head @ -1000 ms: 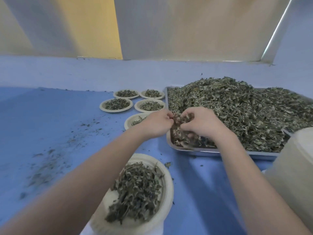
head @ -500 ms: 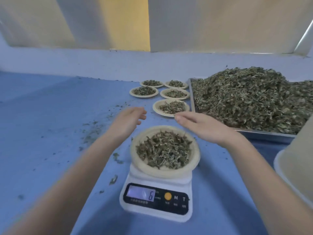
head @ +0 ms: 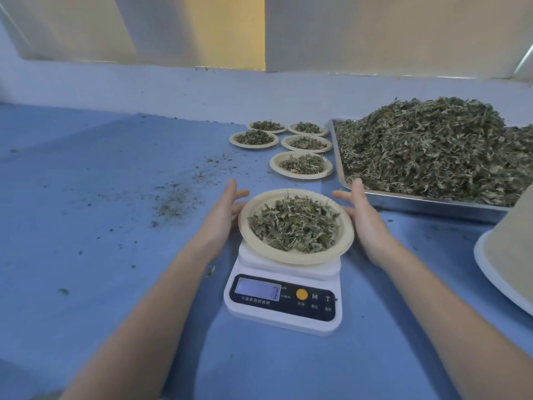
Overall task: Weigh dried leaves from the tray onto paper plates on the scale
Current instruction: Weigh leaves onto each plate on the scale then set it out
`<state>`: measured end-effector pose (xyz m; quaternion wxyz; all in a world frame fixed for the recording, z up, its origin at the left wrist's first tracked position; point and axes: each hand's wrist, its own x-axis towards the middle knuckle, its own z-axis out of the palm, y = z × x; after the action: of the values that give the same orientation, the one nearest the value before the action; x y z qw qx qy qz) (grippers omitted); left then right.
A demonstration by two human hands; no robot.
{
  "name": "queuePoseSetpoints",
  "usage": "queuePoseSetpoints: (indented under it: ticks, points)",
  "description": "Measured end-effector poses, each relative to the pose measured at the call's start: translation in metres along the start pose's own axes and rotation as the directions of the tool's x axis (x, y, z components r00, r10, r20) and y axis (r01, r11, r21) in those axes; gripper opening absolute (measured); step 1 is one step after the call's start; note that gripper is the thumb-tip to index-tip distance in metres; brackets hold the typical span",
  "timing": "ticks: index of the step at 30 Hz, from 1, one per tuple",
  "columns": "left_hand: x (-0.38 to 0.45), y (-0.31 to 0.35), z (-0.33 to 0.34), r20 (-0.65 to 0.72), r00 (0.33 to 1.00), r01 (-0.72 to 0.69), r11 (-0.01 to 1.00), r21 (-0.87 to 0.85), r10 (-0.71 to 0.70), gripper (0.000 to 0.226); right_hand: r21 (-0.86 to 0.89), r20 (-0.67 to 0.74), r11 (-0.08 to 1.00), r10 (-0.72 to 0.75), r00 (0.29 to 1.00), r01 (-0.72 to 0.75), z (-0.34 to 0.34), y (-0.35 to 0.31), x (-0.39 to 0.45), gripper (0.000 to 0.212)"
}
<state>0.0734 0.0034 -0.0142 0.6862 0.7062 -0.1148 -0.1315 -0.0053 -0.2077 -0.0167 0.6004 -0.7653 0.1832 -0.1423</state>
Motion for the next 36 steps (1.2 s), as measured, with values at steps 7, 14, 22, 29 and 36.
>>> queuePoseSetpoints:
  ticks: [7,14,22,29,36]
  points:
    - [0.004,-0.003,0.000,-0.004,1.000,-0.029,1.000,-0.005,0.029,0.054,0.011,-0.023,1.000,0.001,1.000,-0.001,-0.001,0.002,0.003,0.060]
    - [0.002,-0.004,0.001,0.029,0.999,-0.038,0.999,0.030,0.037,0.053,-0.102,0.014,0.995,0.007,1.000,-0.006,-0.004,-0.002,-0.002,0.066]
    - [-0.002,0.007,0.020,0.039,0.998,0.062,0.994,-0.093,-0.058,0.051,0.017,-0.107,0.993,0.117,0.987,-0.116,0.017,-0.017,-0.005,0.069]
    - [0.036,0.047,0.016,-0.001,0.994,0.111,0.976,-0.188,-0.113,0.044,0.151,-0.062,0.972,0.190,0.980,-0.179,0.024,-0.050,0.039,0.062]
    - [0.099,0.060,0.017,-0.044,0.988,0.143,0.987,-0.077,-0.147,0.032,-0.306,-0.187,0.952,-0.063,0.980,0.003,0.036,-0.065,0.103,0.064]
